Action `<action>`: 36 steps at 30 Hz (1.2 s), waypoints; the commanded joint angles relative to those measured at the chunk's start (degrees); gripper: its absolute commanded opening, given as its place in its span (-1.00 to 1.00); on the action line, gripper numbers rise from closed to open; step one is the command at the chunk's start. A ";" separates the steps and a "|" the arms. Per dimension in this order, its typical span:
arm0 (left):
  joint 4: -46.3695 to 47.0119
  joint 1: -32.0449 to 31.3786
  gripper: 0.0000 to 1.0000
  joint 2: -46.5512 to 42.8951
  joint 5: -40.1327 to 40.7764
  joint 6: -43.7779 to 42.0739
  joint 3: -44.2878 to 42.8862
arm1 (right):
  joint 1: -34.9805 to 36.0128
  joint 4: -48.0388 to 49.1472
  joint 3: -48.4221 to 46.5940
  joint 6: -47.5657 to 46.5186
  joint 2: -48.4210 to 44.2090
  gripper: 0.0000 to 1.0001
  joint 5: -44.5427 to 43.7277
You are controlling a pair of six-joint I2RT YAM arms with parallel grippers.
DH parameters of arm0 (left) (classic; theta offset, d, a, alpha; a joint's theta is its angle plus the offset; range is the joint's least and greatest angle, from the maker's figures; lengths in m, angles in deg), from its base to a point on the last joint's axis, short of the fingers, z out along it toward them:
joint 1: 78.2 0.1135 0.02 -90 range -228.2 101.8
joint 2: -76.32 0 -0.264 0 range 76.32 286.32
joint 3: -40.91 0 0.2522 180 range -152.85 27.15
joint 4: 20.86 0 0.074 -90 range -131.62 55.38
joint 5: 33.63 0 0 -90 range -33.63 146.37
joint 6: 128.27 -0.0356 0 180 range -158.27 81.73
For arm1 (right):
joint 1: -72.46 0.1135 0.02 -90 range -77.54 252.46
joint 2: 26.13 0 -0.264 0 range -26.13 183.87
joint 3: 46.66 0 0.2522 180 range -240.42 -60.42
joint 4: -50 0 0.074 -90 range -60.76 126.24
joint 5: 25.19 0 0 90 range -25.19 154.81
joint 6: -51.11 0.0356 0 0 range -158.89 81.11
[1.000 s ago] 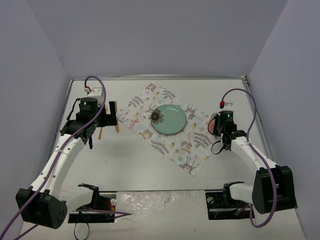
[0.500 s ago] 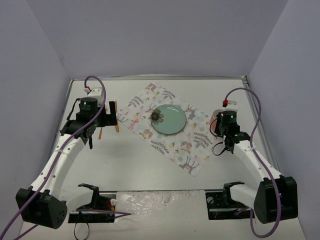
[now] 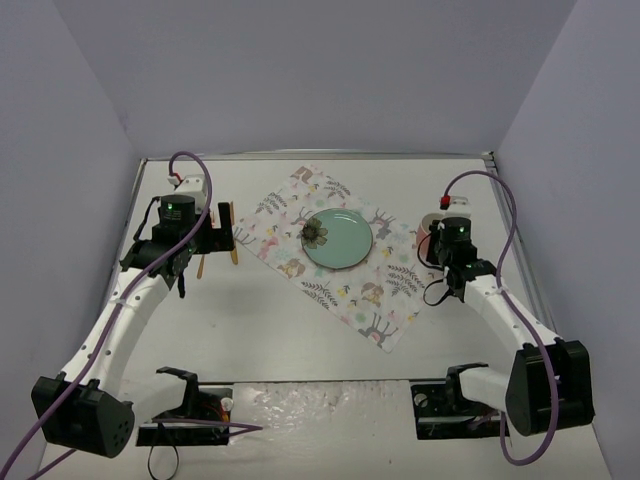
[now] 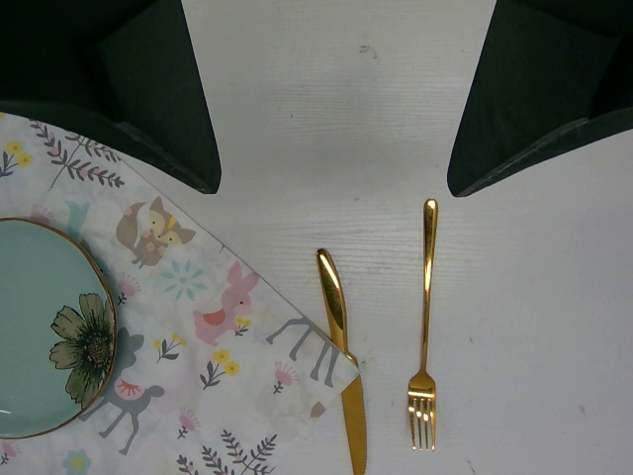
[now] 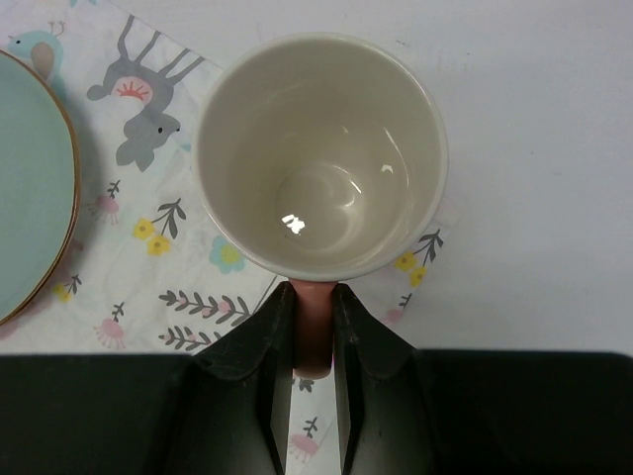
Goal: Set the dinner table for one person
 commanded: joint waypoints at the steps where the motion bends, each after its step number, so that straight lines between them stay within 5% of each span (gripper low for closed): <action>1: 3.07 -0.17 0.94 -1.72 -0.05 0.42 -0.85 | 0.52 11.97 -3.28 -1.74 0.55 -1.00 0.53; 27: 3.07 -0.33 0.94 -2.76 -0.13 0.08 -0.77 | 0.52 8.73 1.16 1.25 2.79 -1.00 -3.09; 31: 3.15 -0.43 0.94 -2.86 -0.23 0.07 -0.77 | 0.52 7.79 2.18 2.29 1.56 -0.83 -4.65; 36: 3.02 -0.51 0.94 -3.00 -0.14 0.07 -0.68 | 0.52 6.04 1.55 3.24 0.43 -0.29 -6.29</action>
